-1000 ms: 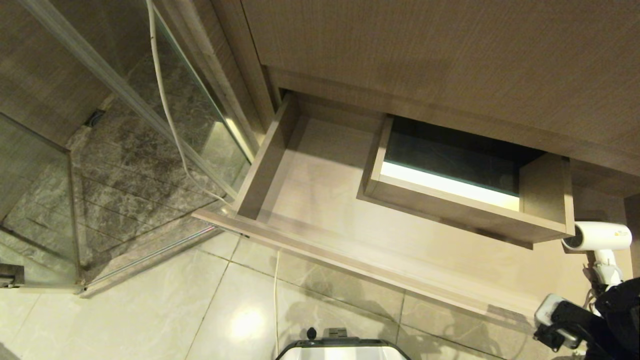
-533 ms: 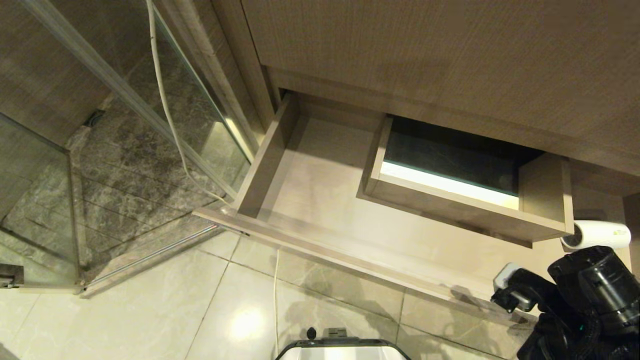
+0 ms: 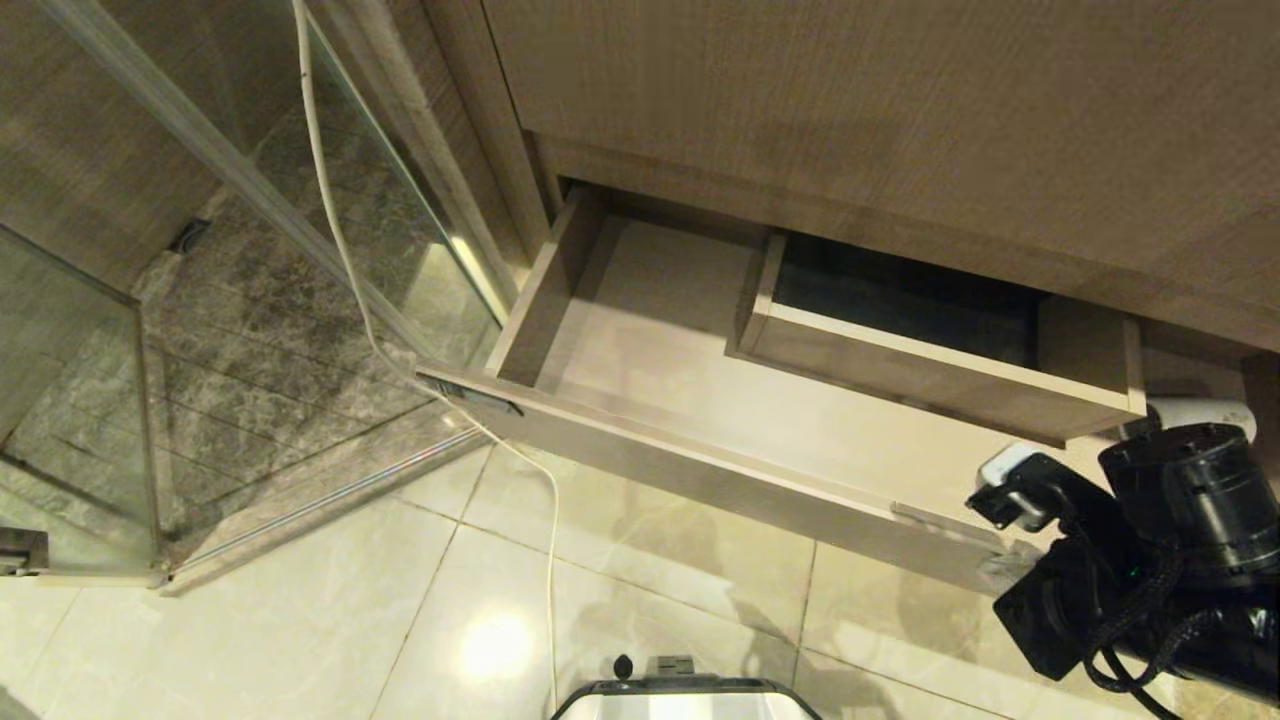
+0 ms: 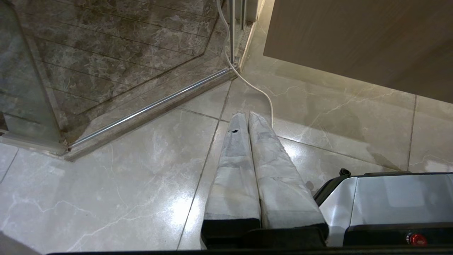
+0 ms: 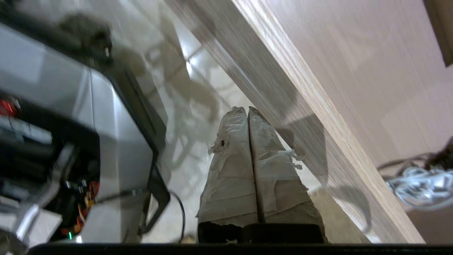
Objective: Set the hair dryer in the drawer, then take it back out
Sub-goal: Close the drawer
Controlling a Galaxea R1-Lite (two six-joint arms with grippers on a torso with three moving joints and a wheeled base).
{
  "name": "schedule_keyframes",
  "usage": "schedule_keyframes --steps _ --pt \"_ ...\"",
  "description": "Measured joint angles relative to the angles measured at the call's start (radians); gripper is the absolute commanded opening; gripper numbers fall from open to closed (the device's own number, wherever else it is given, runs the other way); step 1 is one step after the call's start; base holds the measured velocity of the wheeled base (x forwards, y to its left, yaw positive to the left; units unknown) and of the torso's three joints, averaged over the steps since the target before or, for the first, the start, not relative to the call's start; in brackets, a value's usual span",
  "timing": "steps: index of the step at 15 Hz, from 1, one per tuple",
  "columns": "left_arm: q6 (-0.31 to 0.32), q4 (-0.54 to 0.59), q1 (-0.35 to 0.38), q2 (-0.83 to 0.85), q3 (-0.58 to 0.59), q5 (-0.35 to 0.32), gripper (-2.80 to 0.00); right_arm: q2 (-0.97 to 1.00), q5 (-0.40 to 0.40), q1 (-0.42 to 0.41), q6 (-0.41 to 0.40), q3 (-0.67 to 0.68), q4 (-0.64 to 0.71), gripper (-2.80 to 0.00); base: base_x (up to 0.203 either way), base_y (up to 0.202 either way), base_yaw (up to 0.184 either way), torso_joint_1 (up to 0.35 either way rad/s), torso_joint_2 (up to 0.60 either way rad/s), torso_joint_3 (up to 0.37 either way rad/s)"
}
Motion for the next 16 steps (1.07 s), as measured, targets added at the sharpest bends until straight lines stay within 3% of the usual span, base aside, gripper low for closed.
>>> schedule_keyframes --steps 5,7,10,16 --pt "0.000 0.000 0.001 0.000 0.000 0.000 -2.80 0.067 -0.006 -0.102 -0.076 -0.154 -0.296 -2.80 0.000 0.000 0.000 0.000 0.00 0.000" --pt "0.000 0.000 0.000 0.000 0.000 0.000 -2.80 0.092 -0.002 -0.127 -0.113 -0.198 -0.345 -2.80 0.000 0.000 0.000 0.000 0.00 0.000" --pt "0.000 0.000 0.000 0.000 0.000 0.000 -2.80 0.081 0.010 -0.148 -0.122 -0.201 -0.294 -2.80 0.000 0.000 0.000 0.000 0.00 0.000" --pt "0.000 0.000 0.001 0.000 0.000 0.000 -2.80 -0.101 0.059 -0.152 -0.109 -0.039 -0.107 -2.80 0.000 0.000 0.000 0.000 0.00 0.000"
